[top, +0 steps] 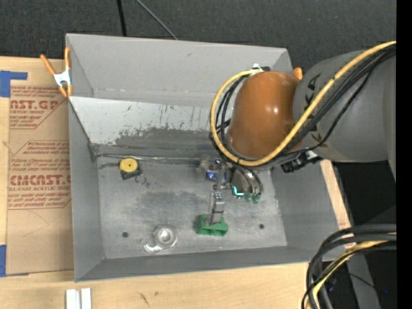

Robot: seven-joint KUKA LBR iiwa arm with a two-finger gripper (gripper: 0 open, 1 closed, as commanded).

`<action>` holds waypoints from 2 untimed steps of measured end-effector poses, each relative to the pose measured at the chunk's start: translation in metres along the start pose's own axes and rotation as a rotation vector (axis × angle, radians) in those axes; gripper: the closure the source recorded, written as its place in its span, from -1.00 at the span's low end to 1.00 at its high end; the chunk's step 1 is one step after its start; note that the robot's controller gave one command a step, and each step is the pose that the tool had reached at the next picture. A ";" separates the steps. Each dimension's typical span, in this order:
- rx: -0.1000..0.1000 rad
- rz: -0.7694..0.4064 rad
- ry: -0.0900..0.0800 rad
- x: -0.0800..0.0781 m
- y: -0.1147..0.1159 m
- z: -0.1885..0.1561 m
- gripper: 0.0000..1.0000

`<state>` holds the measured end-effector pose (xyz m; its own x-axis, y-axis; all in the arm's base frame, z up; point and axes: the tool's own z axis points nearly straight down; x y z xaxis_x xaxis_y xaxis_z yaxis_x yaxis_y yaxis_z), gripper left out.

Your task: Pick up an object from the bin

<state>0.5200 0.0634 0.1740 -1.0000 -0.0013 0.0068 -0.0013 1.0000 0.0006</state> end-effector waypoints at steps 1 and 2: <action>0.001 0.080 0.003 0.028 -0.018 0.083 -1.00; 0.000 -0.094 -0.014 0.035 -0.017 0.104 -1.00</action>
Offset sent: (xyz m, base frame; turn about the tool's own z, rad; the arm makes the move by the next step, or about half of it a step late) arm -0.0257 -0.0179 -0.0782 0.0800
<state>0.4842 0.0466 0.0705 -0.9954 -0.0954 -0.0076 -0.0954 0.9954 0.0007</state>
